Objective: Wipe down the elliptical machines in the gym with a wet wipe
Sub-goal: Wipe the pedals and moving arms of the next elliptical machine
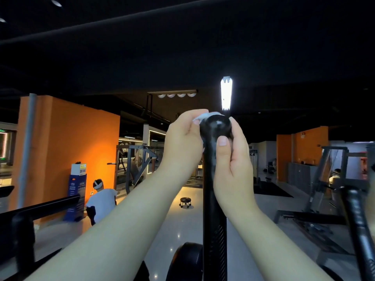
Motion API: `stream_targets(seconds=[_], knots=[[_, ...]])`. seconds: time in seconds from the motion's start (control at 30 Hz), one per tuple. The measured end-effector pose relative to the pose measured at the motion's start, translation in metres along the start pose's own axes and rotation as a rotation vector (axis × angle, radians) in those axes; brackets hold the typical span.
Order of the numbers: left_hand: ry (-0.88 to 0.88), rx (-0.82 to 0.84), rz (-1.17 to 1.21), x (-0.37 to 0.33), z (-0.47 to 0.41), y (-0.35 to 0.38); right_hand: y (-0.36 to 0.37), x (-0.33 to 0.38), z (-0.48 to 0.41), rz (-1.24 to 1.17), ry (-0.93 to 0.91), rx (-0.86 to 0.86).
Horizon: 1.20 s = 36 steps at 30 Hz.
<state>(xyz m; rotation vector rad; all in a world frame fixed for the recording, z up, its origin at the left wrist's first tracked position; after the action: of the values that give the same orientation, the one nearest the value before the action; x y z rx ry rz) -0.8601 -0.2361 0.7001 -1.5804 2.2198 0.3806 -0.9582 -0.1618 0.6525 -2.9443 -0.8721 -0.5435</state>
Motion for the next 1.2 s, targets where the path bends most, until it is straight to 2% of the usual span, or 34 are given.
stream_targets(seconds=[0.13, 0.3, 0.47, 0.77, 0.9, 0.97, 1.1, 1.2], knots=[[0.144, -0.012, 0.012, -0.002, 0.036, 0.009, 0.0, -0.004, 0.001, -0.014, 0.006, -0.001], [0.242, 0.02, 0.01, 0.02, 0.069, 0.016, -0.001, -0.009, 0.001, 0.01, 0.012, -0.006], [0.124, -0.07, 0.066, 0.014, 0.044, 0.012, 0.0, -0.011, 0.0, -0.014, 0.009, 0.0], [0.273, -0.079, -0.017, 0.046, 0.089, 0.016, 0.0, -0.021, 0.003, 0.018, 0.046, -0.007], [0.089, -0.162, 0.026, 0.044, 0.067, 0.008, 0.0, -0.025, 0.003, 0.01, 0.05, 0.002], [0.058, -0.192, 0.063, 0.035, 0.049, 0.007, 0.0, -0.027, 0.003, -0.005, 0.051, -0.003], [0.173, -0.09, 0.134, 0.018, 0.052, 0.025, -0.003, -0.03, 0.005, -0.018, 0.074, -0.009], [0.187, -0.105, 0.157, 0.036, 0.071, 0.029, -0.004, -0.032, 0.006, -0.015, 0.088, 0.005]])
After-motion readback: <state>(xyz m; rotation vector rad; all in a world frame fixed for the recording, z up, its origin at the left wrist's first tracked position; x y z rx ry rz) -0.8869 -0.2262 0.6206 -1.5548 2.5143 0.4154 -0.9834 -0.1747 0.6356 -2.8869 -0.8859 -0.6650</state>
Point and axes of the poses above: each hand's wrist, its own z-axis away from the middle knuckle, its own y-axis out of the palm, x = y × z, the point moved 7 cm from there along -z, towards the middle knuckle, and after that the axes turned 1 degree about -x, right-handed, at the moved point
